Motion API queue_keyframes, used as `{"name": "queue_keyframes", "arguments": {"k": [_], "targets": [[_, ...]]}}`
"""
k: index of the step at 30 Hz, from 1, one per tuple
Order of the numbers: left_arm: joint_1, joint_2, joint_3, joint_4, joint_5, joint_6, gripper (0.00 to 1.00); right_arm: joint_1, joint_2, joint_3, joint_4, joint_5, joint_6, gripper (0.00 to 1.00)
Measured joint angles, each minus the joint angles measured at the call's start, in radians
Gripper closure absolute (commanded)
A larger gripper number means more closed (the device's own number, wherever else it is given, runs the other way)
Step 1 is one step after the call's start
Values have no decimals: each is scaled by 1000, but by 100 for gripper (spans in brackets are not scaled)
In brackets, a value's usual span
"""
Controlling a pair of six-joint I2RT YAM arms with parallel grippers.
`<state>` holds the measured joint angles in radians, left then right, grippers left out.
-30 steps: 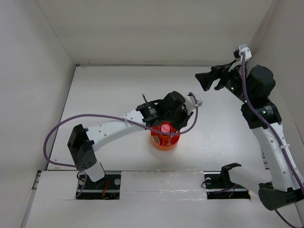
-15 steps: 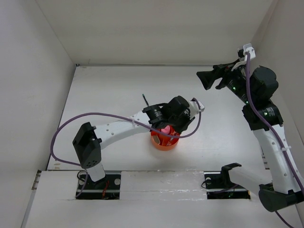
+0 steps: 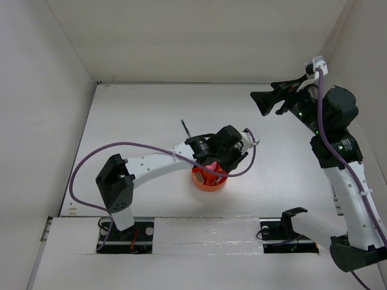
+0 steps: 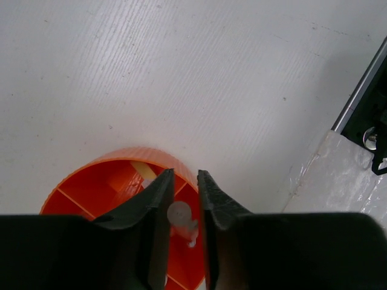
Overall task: Sort the stationery into containers
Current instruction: Place the pen in the storage box.
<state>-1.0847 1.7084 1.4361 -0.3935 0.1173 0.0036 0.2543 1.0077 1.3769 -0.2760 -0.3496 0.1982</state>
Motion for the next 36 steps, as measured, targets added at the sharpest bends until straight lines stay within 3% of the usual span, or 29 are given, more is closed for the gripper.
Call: {"name": "queue_keyframes", "arguments": {"k": [5,8,14,21,23,24,29,36], "targets": [[0,0,-9,6,-16,2,61,0,1,0,0,-9,1,4],[0,0,-21,8,-26,3,57,0,3,0,8,-16,5,4],[0,-3,-16,5,-40,3,34,0,24,0,23,-25,8,4],[9,-5,133,-14,-26,-3,22,1,62,23,25,-26,9,3],[26,-10,191,-10,-12,-8,13,1,71,37,30,-26,9,2],[38,-13,217,-7,-9,-12,0,1,77,46,33,-26,9,0],[142,-17,317,0,7,-64,0,1,100,92,55,-15,8,0],[463,73,490,-26,1,-270,0,-7,196,172,47,9,8,0]]}}
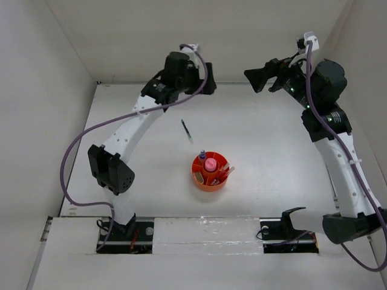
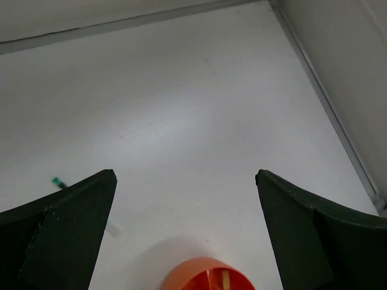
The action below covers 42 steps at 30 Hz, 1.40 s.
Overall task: Sort the stationery into containers
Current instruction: Place the pen in the storage box, then move the pen to the center of the board.
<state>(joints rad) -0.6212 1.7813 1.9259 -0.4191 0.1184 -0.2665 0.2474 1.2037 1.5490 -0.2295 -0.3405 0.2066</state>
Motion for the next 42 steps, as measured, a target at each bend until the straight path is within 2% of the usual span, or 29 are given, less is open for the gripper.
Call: {"name": "queue_keyframes", "arguments": {"k": [6,11,17,22,34,42], "targets": [[237,114,52,-73,-17,-144,0,0,148,86,-54,4,-5,0],[309,218,77,-172,-12,-201,0,1,242,145,-154,-1,-37,1],[310,390,147,-261,11,-251,2,51,351,224,-279,5,-134,1],[294,477,149,-306,7,-285,8,110,383,220,-353,8,-186,1],[248,530,161,-364,-100,-419,31,177,382,141,-365,-10,-212,1],[241,576,185,-417,-189,-477,34,186,367,61,-357,-38,-210,1]]}}
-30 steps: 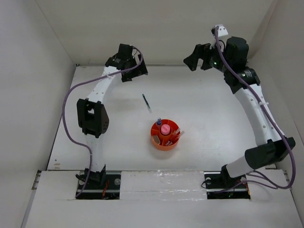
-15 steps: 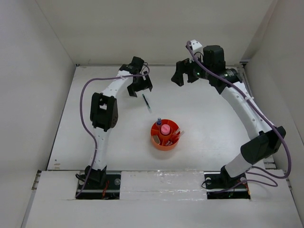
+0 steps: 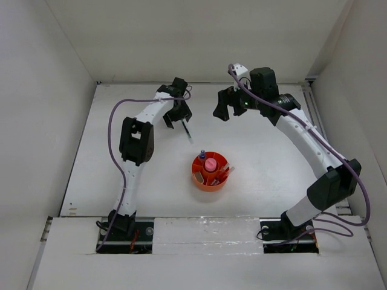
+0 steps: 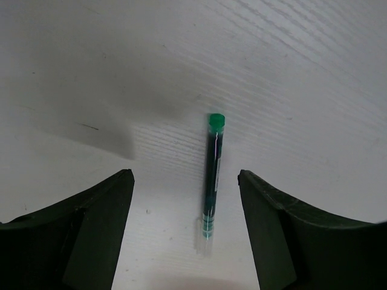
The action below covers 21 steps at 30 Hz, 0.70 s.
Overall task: Sort the stationery into containers
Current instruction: Move the pen to the center of the board.
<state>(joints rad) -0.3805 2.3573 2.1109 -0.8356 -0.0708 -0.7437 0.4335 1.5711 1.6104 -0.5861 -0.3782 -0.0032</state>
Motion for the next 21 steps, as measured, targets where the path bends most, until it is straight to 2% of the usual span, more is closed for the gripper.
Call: {"name": "queue_keyframes", "arguments": {"k": [21], "targets": [[-89,18,-43,-21,-53,-25,35,0,-13,-23,32,-39,15,1]]}}
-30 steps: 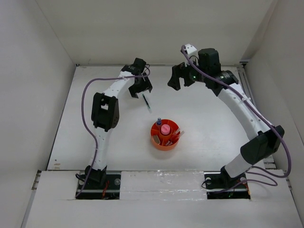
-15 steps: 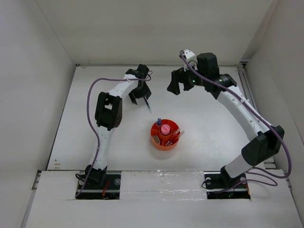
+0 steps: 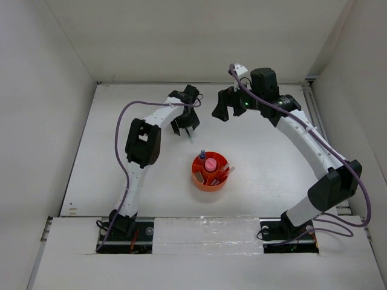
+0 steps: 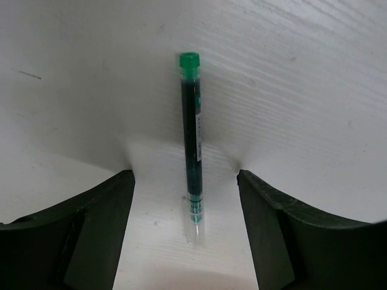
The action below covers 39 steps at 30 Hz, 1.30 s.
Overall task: Sort the stationery into containers
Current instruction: Move the pen to the center of the board.
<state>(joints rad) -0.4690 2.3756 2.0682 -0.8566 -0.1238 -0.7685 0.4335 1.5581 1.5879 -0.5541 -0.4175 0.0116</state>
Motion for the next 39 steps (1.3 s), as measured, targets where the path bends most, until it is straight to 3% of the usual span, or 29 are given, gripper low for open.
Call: {"name": "queue_keyframes", "arguments": {"k": [5,22,26,29,39], "targets": [[-19,-6,-14,-5,-17,-1,35,0,0,-1,2,-2,4,1],[-20,-10,-23,-35,-58,-27,52,0,-8,-19,16,-16,12,1],[-20,-10,-22,-45,-72,-29,59,0,-10,-24,17,-19,13,1],[-20,-10,-22,-53,-76,-31,71,0,-13,-27,20,-21,17,1],[6,-9,-24,-78,-80,-19,88,0,-14,-27,27,-24,20,1]]}}
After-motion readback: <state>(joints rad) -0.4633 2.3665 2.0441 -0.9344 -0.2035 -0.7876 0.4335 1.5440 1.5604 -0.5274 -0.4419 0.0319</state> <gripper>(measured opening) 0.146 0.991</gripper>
